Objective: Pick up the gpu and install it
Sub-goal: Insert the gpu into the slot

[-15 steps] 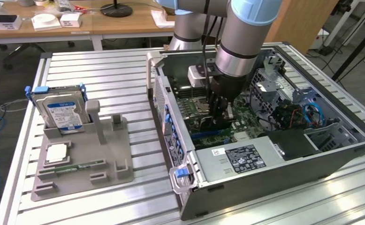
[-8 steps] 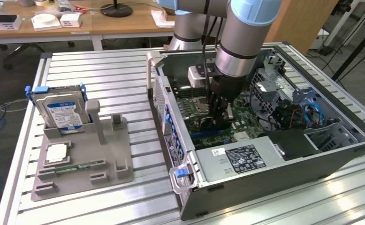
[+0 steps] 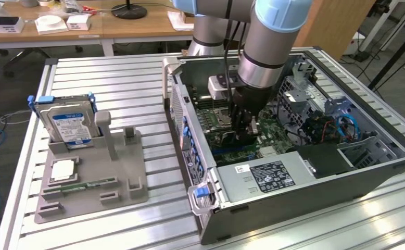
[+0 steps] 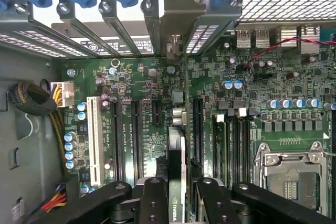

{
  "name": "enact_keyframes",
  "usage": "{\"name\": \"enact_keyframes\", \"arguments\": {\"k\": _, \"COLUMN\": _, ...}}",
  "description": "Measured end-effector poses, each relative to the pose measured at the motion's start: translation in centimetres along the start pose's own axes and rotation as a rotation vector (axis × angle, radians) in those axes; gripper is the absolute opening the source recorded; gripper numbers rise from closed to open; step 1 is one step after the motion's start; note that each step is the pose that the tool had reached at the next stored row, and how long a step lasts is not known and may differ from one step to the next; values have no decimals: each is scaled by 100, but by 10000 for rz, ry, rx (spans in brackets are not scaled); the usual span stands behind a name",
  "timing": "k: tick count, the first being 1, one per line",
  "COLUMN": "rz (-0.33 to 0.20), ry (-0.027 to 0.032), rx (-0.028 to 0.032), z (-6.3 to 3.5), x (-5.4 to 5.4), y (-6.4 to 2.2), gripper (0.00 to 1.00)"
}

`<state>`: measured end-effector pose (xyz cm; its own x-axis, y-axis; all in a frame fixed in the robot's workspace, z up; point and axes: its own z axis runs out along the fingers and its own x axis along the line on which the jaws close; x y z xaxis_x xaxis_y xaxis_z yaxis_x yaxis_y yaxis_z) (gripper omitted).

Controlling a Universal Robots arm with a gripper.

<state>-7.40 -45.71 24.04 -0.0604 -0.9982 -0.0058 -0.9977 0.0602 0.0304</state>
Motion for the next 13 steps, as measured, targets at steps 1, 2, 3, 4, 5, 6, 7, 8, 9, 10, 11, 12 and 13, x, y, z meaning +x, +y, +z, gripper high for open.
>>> {"name": "enact_keyframes", "arguments": {"k": 1, "rz": 0, "ry": 1, "rx": 0, "z": 11, "x": 0, "y": 0, "gripper": 26}}
{"name": "enact_keyframes", "arguments": {"k": 2, "rz": 1, "ry": 10, "rx": -5, "z": 17, "x": -2, "y": -1, "gripper": 26}}
{"name": "enact_keyframes", "arguments": {"k": 3, "rz": 1, "ry": 24, "rx": -10, "z": 19, "x": -4, "y": -2, "gripper": 26}}
{"name": "enact_keyframes", "arguments": {"k": 4, "rz": 1, "ry": 31, "rx": -13, "z": 19, "x": -4, "y": -2, "gripper": 26}}
{"name": "enact_keyframes", "arguments": {"k": 5, "rz": 2, "ry": 28, "rx": -12, "z": 21, "x": -3, "y": -1, "gripper": 26}}
{"name": "enact_keyframes", "arguments": {"k": 6, "rz": 2, "ry": 29, "rx": -12, "z": 21, "x": -3, "y": -1, "gripper": 26}}
{"name": "enact_keyframes", "arguments": {"k": 7, "rz": 2, "ry": 24, "rx": -10, "z": 24, "x": -3, "y": -1, "gripper": 26}}
{"name": "enact_keyframes", "arguments": {"k": 8, "rz": 5, "ry": 36, "rx": -16, "z": 14, "x": -6, "y": -2, "gripper": 26}}
{"name": "enact_keyframes", "arguments": {"k": 9, "rz": 11, "ry": 21, "rx": -10, "z": 13, "x": -6, "y": -1, "gripper": 26}}
{"name": "enact_keyframes", "arguments": {"k": 10, "rz": 14, "ry": 4, "rx": -3, "z": 12, "x": -4, "y": -1, "gripper": 26}}
{"name": "enact_keyframes", "arguments": {"k": 11, "rz": 16, "ry": -10, "rx": 4, "z": 18, "x": -1, "y": 1, "gripper": 26}}
{"name": "enact_keyframes", "arguments": {"k": 12, "rz": 16, "ry": -12, "rx": 6, "z": 17, "x": -1, "y": 5, "gripper": 26}}
{"name": "enact_keyframes", "arguments": {"k": 13, "rz": 15, "ry": -13, "rx": 8, "z": 17, "x": -1, "y": 6, "gripper": 26}}
